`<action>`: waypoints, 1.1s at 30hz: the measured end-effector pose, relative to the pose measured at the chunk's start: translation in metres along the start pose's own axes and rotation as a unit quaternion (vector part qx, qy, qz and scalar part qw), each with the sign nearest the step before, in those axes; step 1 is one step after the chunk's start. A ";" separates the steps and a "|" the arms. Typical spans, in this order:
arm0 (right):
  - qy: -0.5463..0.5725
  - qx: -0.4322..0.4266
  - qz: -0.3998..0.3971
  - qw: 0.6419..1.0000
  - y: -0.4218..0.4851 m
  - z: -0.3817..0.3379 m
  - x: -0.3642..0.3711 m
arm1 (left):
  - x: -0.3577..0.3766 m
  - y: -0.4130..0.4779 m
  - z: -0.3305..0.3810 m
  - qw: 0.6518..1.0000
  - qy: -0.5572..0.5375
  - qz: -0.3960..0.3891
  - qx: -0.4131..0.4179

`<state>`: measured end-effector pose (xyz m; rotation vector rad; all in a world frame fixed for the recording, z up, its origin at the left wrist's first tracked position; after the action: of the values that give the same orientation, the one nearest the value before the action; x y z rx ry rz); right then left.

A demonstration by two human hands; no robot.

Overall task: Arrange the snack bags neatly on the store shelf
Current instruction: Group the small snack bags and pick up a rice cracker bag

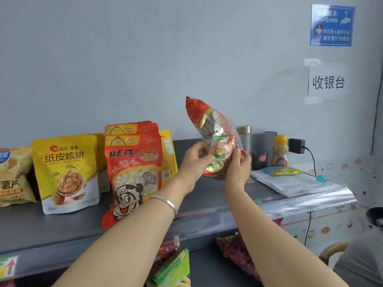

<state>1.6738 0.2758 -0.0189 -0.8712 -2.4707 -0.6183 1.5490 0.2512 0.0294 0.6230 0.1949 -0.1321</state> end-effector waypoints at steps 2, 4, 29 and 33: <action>0.019 -0.028 -0.026 0.999 -0.014 -0.013 0.015 | -0.018 -0.006 0.008 0.998 -0.054 0.028 -0.004; 0.022 -0.058 -0.055 0.997 -0.031 -0.029 0.032 | -0.040 -0.013 0.017 0.991 -0.114 0.066 -0.023; 0.238 0.423 -0.252 0.837 -0.411 0.014 0.286 | -0.425 -0.275 0.065 0.948 -0.031 0.304 -0.092; 0.204 0.386 -0.280 0.855 -0.454 0.024 0.301 | -0.502 -0.346 0.082 0.828 0.185 0.530 -0.008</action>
<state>1.1550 0.1110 0.0068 0.2815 -2.2293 0.0671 1.0094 -0.0432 0.0097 0.6616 0.1987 1.0818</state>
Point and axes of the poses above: each hand's wrist, its own y-axis towards the middle knuckle, its own x-axis out of the palm, z = x × y, the point moved 4 cm from there along y, towards the middle knuckle, and after that the axes turned 8 degrees about y, right-handed, at the moved point
